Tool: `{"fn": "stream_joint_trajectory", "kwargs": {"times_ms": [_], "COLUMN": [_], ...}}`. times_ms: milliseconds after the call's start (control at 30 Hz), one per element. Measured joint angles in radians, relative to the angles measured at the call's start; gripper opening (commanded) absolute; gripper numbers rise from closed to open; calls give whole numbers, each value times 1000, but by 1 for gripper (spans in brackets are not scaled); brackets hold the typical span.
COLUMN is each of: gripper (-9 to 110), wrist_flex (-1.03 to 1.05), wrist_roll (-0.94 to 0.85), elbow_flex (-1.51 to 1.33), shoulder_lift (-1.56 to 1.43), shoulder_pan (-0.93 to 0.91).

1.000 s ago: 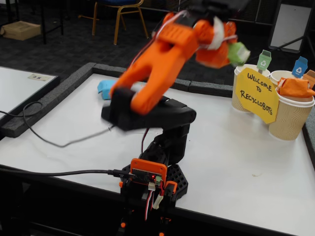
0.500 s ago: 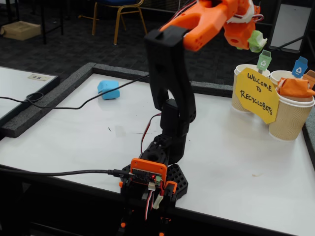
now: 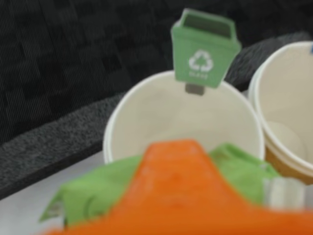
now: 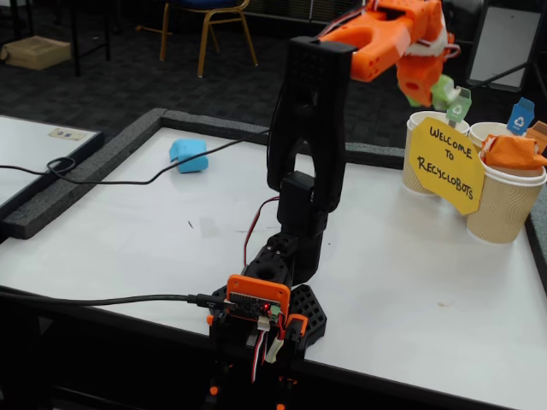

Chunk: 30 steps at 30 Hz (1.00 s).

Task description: Sort rubbish by color.

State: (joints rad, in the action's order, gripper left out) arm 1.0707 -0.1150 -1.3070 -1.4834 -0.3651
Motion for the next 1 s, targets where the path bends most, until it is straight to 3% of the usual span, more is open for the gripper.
{"fn": "stream_joint_trajectory", "kwargs": {"times_ms": [300,1000], "gripper": [1,21], "wrist_flex": [0,-44], "wrist_roll": [0,0], "elbow_flex": [167,199], "shoulder_lift": [133,160], "shoulder_pan": [-8,-25]}}
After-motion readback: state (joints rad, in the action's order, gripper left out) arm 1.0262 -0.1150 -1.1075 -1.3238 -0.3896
